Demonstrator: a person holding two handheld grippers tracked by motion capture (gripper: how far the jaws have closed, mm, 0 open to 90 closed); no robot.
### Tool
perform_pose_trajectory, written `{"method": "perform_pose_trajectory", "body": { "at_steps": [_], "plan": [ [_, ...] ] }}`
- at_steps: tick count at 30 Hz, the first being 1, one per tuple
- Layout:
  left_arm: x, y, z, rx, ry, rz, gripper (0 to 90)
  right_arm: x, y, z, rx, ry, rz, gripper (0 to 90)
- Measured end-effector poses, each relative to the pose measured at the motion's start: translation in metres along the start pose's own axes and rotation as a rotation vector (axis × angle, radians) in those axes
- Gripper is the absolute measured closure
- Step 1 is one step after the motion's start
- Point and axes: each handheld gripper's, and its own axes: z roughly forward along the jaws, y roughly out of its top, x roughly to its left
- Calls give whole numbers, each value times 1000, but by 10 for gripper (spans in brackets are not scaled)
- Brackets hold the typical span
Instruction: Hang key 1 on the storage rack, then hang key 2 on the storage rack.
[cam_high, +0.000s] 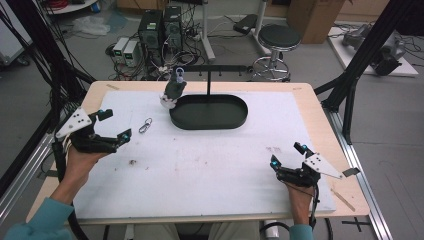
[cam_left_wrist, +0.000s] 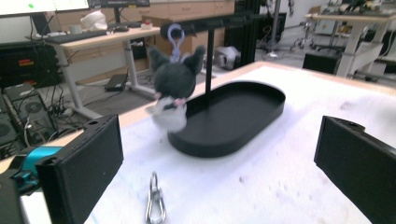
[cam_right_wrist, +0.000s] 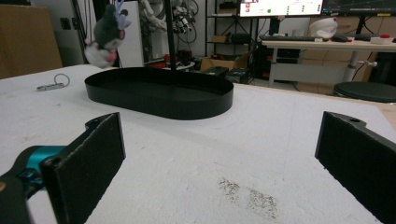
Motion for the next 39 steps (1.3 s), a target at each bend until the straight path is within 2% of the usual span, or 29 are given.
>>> {"method": "perform_pose_trajectory", "body": {
  "at_steps": [5, 8, 11, 15, 18, 22, 33, 39],
  "plan": [
    [-13, -13, -9, -22, 10, 13, 17, 0, 0, 0, -4, 3, -4, 7],
    [-20, -22, -13, -30, -8, 5, 17, 0, 0, 0, -4, 2, -2, 7],
    [-25, -29, -15, -31, -3, 26, 17, 0, 0, 0, -4, 3, -2, 7],
    [-26, -30, -17, -60, 3, 17, 17, 0, 0, 0, -4, 4, -6, 7],
    [-24, -30, -16, -46, 8, 13, 17, 0, 0, 0, -4, 4, -4, 7],
    [-25, -30, -17, -57, 16, 13, 17, 0, 0, 0, -4, 5, -5, 7],
    [-22, -30, -16, -48, 23, 0, 17, 1, 0, 0, -5, 3, -7, 7],
    [-19, -26, -13, -18, 38, 11, 17, 0, 0, -1, -5, 3, -8, 7]
  ]
}}
